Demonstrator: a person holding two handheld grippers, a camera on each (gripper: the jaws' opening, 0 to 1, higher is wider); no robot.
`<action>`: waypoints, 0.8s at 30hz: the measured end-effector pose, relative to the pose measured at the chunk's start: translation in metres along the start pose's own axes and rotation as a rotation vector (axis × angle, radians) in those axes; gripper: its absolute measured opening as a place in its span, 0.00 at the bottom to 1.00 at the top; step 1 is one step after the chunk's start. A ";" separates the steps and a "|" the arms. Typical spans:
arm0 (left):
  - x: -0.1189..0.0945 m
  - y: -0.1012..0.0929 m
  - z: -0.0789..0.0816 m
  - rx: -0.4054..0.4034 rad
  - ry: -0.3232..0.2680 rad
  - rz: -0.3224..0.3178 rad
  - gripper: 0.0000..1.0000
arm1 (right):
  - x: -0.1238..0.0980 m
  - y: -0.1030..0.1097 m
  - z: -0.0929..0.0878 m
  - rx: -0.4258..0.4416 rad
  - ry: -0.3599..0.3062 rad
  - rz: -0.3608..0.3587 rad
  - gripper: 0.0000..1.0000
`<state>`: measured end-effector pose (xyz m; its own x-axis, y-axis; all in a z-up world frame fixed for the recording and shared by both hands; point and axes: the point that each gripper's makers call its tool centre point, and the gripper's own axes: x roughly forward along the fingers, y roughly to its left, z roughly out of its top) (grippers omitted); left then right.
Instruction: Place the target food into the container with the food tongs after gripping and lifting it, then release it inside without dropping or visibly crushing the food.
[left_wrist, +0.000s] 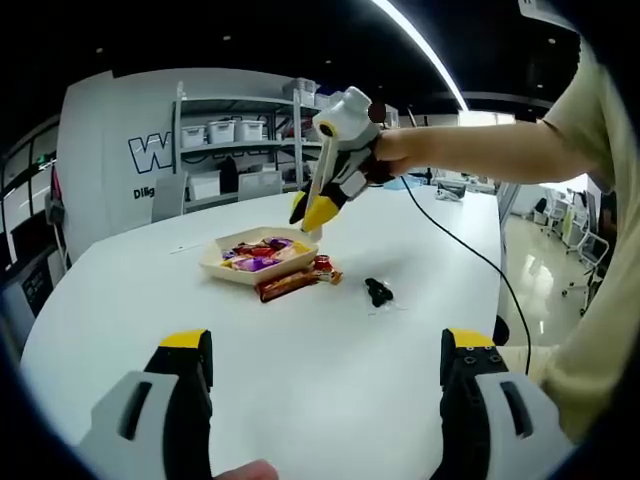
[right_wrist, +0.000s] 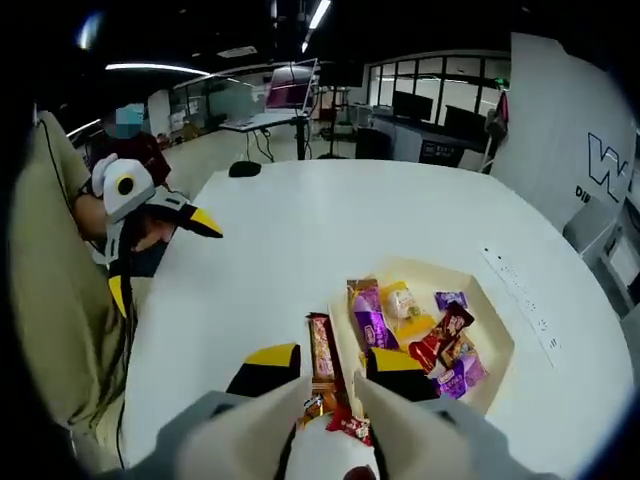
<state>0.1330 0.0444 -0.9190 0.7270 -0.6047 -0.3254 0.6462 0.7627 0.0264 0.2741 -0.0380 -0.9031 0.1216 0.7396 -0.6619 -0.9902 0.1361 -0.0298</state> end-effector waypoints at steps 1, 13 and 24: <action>0.000 0.000 0.000 0.000 0.001 -0.001 0.92 | 0.000 0.003 0.000 -0.009 -0.005 0.013 0.21; 0.003 -0.003 0.000 -0.003 0.000 -0.006 0.92 | -0.001 0.051 0.000 -0.196 -0.040 0.187 0.21; 0.004 -0.004 -0.002 -0.005 0.004 -0.010 0.92 | -0.005 0.075 -0.005 -0.287 -0.051 0.279 0.22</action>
<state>0.1327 0.0397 -0.9224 0.7198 -0.6111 -0.3293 0.6521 0.7579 0.0188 0.1989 -0.0351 -0.9057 -0.1582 0.7551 -0.6362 -0.9637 -0.2584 -0.0670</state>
